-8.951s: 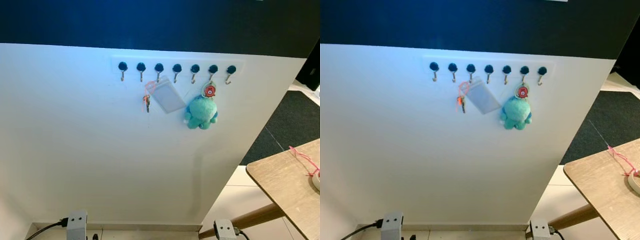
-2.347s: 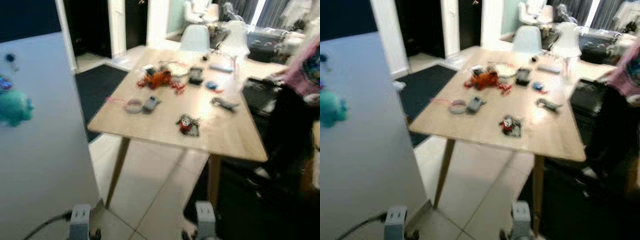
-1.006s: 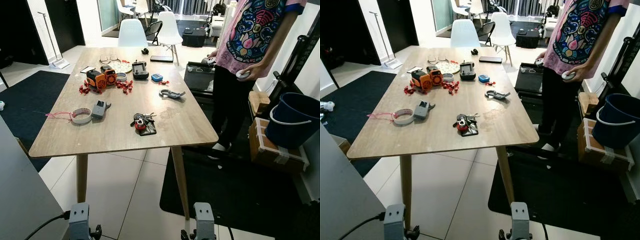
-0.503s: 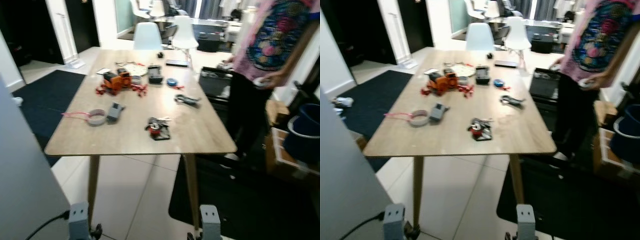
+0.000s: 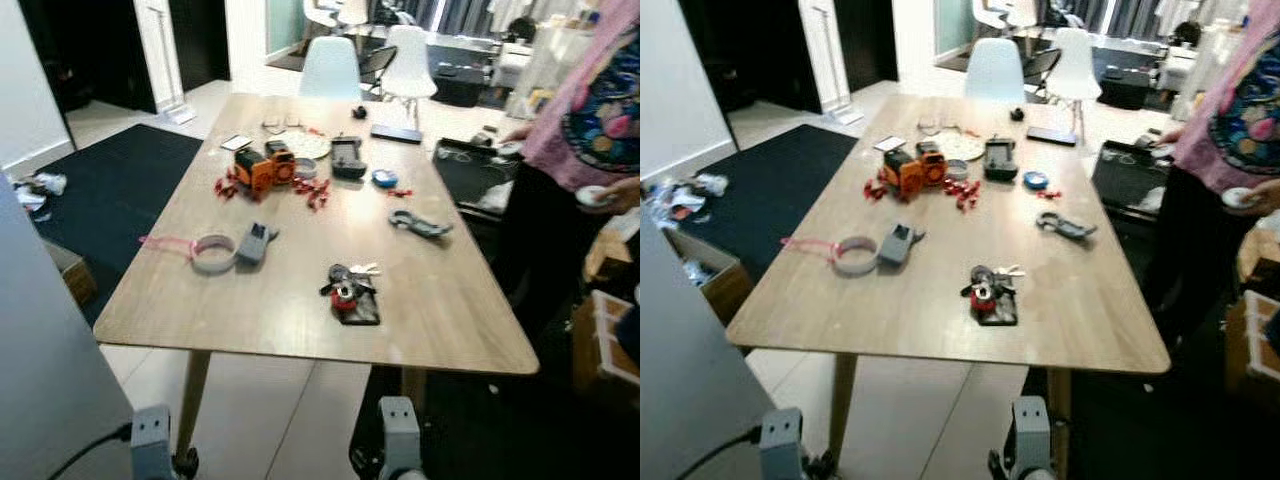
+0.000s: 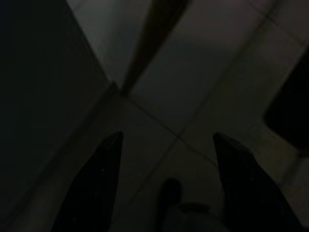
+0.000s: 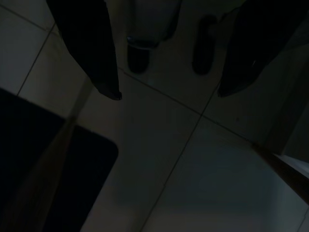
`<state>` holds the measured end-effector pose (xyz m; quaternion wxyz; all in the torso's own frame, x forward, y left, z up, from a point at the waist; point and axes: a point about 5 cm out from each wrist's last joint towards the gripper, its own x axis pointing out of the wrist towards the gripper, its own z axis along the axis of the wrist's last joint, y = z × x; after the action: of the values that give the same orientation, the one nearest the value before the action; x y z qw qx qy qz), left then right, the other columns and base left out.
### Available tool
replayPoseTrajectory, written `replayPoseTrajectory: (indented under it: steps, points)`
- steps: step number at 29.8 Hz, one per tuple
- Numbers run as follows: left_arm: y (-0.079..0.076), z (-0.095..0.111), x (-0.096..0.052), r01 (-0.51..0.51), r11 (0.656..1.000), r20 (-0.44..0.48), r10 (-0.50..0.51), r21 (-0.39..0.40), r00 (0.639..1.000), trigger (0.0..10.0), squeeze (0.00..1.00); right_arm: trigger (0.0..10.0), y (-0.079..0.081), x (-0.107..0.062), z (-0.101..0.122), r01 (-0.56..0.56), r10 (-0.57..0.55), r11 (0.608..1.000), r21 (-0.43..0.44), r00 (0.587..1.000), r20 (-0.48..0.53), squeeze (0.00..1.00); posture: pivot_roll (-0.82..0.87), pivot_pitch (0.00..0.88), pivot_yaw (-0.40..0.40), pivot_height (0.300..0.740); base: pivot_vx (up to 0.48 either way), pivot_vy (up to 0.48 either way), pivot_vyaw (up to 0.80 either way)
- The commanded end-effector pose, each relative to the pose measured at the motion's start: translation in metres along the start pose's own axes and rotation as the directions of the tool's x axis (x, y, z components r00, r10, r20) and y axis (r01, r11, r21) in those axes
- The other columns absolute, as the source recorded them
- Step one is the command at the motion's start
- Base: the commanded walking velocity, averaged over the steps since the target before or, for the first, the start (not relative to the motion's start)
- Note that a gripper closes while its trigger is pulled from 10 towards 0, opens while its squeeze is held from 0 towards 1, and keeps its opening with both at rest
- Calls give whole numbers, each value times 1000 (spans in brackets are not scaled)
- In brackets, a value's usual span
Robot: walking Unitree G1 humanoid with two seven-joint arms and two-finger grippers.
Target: Hang keys on a hook
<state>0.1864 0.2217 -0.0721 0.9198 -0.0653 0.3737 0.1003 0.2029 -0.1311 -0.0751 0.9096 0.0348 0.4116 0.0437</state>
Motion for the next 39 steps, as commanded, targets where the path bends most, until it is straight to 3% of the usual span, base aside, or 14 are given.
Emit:
replayPoseTrajectory:
  steps: [1,16,33,37,39]
  points:
    - [-1,0,0,7,1000,-1,-7,5,1000,10000,0,10000,-3,-2,-8,10,-10,1000,-1,999,-30,0,40,0,2,740,0,0,0]
    - [-10,6,1,116,992,26,-117,38,993,10000,0,10000,-2,-2,-8,13,-13,1000,4,999,-31,0,34,2,8,740,0,0,0]
    - [-15,7,1,154,987,39,-156,51,987,10000,0,10000,-3,-3,-12,18,-18,1000,10,999,-35,0,34,4,14,740,0,-443,0]
    - [-16,7,1,152,986,32,-155,73,987,10000,0,10000,-3,-3,-13,21,-20,1000,11,999,-36,0,35,8,14,740,0,-204,0]
    - [-18,8,2,151,980,24,-156,127,988,10000,0,10000,-4,-4,-14,28,-27,1000,14,999,-38,0,34,14,14,740,0,0,0]
